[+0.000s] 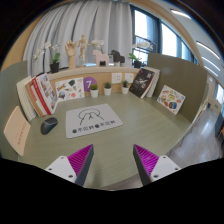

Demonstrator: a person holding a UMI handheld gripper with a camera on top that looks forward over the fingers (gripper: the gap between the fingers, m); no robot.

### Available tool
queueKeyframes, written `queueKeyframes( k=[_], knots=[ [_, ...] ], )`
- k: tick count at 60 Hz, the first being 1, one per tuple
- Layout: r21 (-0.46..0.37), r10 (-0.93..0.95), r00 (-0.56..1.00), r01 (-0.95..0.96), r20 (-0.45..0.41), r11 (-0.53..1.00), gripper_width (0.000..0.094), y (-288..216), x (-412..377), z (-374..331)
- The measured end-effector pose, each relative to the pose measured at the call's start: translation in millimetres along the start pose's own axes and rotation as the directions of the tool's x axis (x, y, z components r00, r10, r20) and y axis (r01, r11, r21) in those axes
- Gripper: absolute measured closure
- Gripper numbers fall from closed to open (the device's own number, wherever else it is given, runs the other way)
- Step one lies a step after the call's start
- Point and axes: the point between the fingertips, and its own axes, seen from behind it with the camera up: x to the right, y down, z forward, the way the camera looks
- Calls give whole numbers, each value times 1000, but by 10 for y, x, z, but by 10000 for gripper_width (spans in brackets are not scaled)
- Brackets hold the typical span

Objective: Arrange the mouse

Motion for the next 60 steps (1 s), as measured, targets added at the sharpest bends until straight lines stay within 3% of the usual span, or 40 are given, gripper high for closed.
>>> queueKeyframes(
  k=[15,28,51,60],
  knots=[
    [-71,-35,977,51,211,996,135,295,-1495,293],
    [-101,-67,942,106,329,989,139,323,-2506,663],
    [-90,-172,920,216,353,972,144,-72,-3294,1423],
    [-92,-175,890,234,422,968,151,-205,-3620,1572]
  ],
)
